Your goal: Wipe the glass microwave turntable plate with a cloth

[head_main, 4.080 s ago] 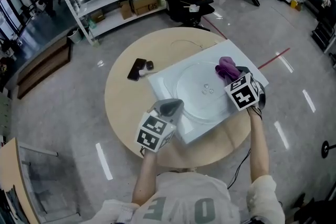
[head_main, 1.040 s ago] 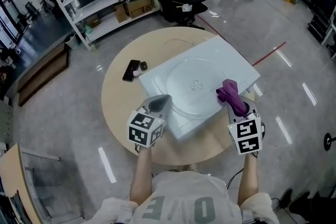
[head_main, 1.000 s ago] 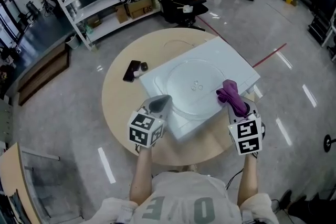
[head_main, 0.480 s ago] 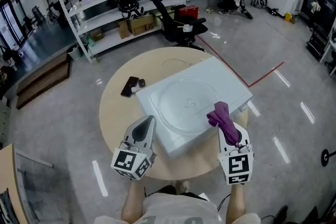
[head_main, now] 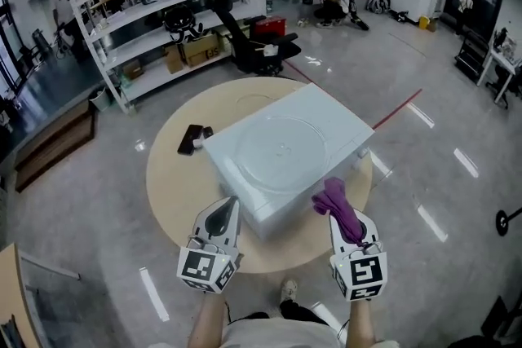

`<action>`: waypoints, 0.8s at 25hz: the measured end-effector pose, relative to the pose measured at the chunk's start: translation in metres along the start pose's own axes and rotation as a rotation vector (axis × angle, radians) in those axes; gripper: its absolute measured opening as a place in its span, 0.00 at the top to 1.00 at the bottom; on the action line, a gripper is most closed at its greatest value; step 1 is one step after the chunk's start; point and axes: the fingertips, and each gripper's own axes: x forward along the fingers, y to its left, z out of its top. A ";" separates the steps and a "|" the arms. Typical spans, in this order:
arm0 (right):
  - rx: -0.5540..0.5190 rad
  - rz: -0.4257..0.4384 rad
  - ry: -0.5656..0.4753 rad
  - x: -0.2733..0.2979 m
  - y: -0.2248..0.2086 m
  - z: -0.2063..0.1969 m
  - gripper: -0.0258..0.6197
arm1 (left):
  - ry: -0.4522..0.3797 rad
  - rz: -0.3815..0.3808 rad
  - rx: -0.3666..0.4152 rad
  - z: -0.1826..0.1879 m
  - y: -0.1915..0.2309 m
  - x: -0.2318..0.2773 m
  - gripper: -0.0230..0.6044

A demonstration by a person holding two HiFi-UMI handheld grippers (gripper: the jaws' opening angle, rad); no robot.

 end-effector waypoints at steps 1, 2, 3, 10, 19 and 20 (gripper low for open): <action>0.004 -0.009 -0.002 -0.007 0.009 0.001 0.87 | -0.006 -0.011 0.001 0.000 0.000 -0.009 0.96; 0.008 -0.015 -0.007 -0.014 0.021 0.003 0.87 | -0.013 -0.022 0.002 0.001 0.001 -0.020 0.96; 0.011 -0.019 -0.012 -0.022 0.035 0.004 0.87 | -0.019 -0.030 0.003 0.002 0.002 -0.034 0.96; 0.026 -0.036 -0.009 -0.094 0.138 0.013 0.87 | 0.024 -0.030 -0.026 -0.004 0.024 -0.163 0.96; -0.067 0.032 0.109 -0.147 0.230 0.009 0.87 | 0.021 -0.002 -0.072 -0.004 0.046 -0.248 0.96; -0.073 0.050 0.114 -0.150 0.236 0.009 0.87 | 0.020 0.000 -0.081 -0.005 0.045 -0.253 0.96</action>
